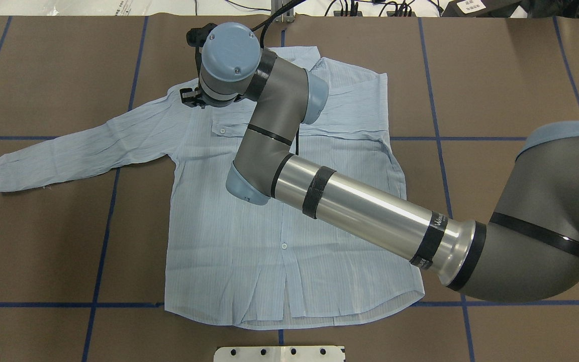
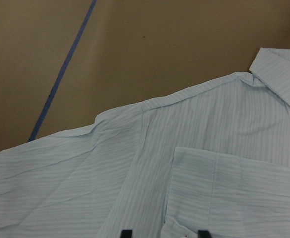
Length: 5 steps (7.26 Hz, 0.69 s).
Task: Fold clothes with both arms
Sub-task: 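Lift the sleeve and carry it across the shirt toward the collar, then lay the sleeve across the chest and open the right gripper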
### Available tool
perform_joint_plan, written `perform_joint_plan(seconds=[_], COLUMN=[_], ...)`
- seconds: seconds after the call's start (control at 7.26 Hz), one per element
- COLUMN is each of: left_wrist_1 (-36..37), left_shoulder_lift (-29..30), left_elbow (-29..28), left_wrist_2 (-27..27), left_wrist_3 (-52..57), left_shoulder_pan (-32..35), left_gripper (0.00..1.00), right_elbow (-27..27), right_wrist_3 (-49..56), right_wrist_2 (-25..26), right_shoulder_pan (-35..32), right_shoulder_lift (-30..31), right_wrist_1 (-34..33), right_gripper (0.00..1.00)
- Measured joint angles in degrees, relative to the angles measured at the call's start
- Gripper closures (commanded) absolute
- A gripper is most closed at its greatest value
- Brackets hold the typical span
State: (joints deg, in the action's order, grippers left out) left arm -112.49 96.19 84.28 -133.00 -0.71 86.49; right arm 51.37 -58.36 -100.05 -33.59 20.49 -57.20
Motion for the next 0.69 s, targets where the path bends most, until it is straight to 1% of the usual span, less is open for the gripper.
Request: perform_joint_plan(seconds=[0.28,0.41,0.55,0.69], left_wrist_1=[-0.2,-1.6,-5.8,-11.7], left_shoulder_lift=[0.2,0.3,0.1,-0.7], left_elbow=[0.0,0.1,-0.1,-0.5], left_wrist_2=[0.0,0.1,0.3,0.6], left_wrist_3=[-0.8,-4.0,-11.2,-20.6], left_shoulder_pan=[0.0,-0.5,-1.8,-4.1], left_gripper=[0.01,0.01,0.01,0.01], right_elbow=[0.5,1.9,5.5,11.5], right_wrist_3=[-0.5,-0.7,-0.9,-0.9], right_wrist_2=[1.0,0.4,-1.1,-3.5], right_shoulder_pan=[0.2,-0.4,-1.5,-3.2], right_shoulder_lift=[0.0,0.3,1.6,4.4], right_wrist_1=[-0.3,-2.0,-6.7,-13.8], right_gripper=[0.00,0.00,0.00,0.00])
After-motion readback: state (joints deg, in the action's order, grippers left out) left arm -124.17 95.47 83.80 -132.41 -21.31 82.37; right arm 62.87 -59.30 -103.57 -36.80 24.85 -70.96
